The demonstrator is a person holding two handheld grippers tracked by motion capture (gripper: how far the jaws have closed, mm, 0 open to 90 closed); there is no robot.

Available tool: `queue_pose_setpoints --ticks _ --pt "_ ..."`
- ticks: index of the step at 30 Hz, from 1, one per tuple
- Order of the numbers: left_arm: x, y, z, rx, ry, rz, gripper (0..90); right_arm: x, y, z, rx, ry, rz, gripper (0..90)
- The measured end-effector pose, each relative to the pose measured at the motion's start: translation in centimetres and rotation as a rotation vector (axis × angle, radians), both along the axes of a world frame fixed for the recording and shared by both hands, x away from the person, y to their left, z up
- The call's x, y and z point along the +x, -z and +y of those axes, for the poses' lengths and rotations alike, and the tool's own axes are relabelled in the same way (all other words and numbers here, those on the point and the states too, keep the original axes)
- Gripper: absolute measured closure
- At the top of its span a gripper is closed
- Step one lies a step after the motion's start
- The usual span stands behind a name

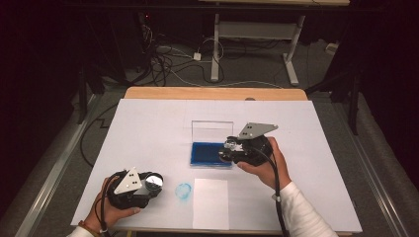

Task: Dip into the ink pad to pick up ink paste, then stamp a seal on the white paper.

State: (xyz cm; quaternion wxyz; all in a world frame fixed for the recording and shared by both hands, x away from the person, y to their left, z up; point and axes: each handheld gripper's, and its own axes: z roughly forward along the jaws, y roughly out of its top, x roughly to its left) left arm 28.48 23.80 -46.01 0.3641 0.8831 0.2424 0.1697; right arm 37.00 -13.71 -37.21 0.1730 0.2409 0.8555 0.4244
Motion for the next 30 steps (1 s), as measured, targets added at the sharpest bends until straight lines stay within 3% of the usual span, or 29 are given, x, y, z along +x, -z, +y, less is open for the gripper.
queue_pose_setpoints --ticks 30 --pt "0.1 -0.3 -0.4 0.011 0.013 -0.011 36.5 -2.6 -0.8 0.9 -0.003 -0.071 -0.023 56.8"
